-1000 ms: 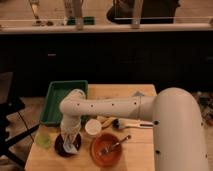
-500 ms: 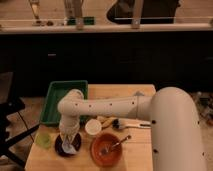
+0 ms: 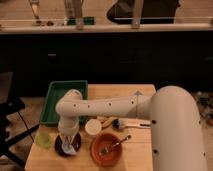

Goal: Wipe purple bowl with towel

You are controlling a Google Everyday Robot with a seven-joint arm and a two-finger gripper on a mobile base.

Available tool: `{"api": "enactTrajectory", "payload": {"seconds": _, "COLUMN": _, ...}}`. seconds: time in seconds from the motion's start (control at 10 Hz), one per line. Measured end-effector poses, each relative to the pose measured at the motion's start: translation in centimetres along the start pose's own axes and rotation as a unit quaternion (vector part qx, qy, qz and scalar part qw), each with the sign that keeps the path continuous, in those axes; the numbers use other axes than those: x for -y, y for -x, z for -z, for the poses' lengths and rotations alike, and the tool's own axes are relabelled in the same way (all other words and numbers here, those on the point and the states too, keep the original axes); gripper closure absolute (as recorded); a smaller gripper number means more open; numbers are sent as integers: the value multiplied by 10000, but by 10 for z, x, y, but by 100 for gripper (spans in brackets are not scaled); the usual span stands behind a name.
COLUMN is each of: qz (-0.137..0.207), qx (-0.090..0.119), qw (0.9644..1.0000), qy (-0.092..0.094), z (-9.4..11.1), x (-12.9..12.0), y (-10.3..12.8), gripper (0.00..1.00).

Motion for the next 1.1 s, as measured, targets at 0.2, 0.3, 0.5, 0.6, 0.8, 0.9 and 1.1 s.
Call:
{"api": "enactTrajectory", "payload": {"seconds": 0.2, "qz": -68, "qx": 16, "qw": 9999, "qy": 122, "z": 0, "x": -3, "y": 0, "gripper": 100}}
{"api": "enactTrajectory", "payload": {"seconds": 0.3, "qz": -116, "qx": 34, "qw": 9998, "qy": 135, "z": -1, "x": -3, "y": 0, "gripper": 100}}
{"api": "enactTrajectory", "payload": {"seconds": 0.5, "qz": -275, "qx": 48, "qw": 9994, "qy": 202, "z": 0, "x": -8, "y": -4, "gripper": 100}}
{"api": "enactTrajectory", "payload": {"seconds": 0.6, "qz": -329, "qx": 35, "qw": 9992, "qy": 229, "z": 1, "x": -7, "y": -8, "gripper": 100}}
{"api": "enactTrajectory", "payload": {"seconds": 0.8, "qz": -364, "qx": 4, "qw": 9990, "qy": 244, "z": 4, "x": -7, "y": -12, "gripper": 100}}
{"api": "enactTrajectory", "payload": {"seconds": 0.9, "qz": -387, "qx": -13, "qw": 9989, "qy": 250, "z": 7, "x": -5, "y": -16, "gripper": 100}}
{"api": "enactTrajectory", "payload": {"seconds": 1.1, "qz": -305, "qx": 17, "qw": 9993, "qy": 215, "z": 11, "x": 6, "y": -20, "gripper": 100}}
